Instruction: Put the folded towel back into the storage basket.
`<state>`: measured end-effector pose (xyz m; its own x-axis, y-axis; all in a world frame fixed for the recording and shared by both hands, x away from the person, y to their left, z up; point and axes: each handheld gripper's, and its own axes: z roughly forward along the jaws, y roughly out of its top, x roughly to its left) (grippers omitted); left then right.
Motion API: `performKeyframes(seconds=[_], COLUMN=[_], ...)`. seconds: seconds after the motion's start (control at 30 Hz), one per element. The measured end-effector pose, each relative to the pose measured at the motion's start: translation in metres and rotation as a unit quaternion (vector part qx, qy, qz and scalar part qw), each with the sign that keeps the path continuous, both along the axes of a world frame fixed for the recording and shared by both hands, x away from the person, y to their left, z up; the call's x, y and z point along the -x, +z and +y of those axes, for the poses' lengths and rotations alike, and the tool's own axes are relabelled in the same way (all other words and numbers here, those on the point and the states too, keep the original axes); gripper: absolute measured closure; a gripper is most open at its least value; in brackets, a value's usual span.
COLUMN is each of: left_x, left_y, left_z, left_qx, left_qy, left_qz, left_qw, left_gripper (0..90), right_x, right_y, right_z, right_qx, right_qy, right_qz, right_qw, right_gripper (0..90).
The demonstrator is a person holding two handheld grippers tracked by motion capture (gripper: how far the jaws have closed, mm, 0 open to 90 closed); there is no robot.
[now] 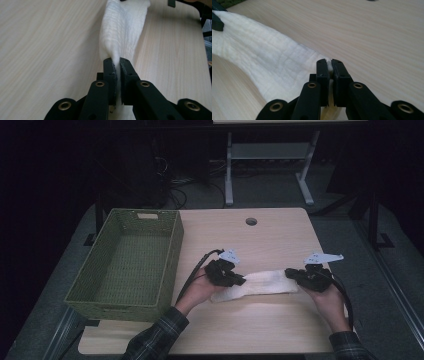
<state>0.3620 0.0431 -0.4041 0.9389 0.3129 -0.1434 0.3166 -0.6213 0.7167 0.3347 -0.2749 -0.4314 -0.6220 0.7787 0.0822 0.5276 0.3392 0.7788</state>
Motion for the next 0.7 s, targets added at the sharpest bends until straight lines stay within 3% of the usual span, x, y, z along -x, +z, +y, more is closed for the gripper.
performKeyframes(seconds=[0.1, 0.5, 0.7], left_x=[0.001, 0.003, 0.004], left_y=[0.012, 0.049, 0.068], left_z=[0.008, 0.034, 0.051], left_qx=[0.007, 0.027, 0.032], left_qy=[0.006, 0.037, 0.048], left_qz=[-0.013, -0.029, -0.046], left_qw=[0.9999, 0.9985, 0.9973], left_gripper=[84.8, 84.8, 84.8], right_x=[-0.004, -0.021, -0.031], right_y=[0.008, 0.043, 0.060], right_z=[0.005, 0.030, 0.044], right_qx=[-0.004, -0.007, -0.008], right_qy=[0.005, 0.026, 0.039], right_qz=[-0.011, -0.044, -0.059], right_qw=[0.9999, 0.9987, 0.9975], right_gripper=[85.0, 84.9, 85.0])
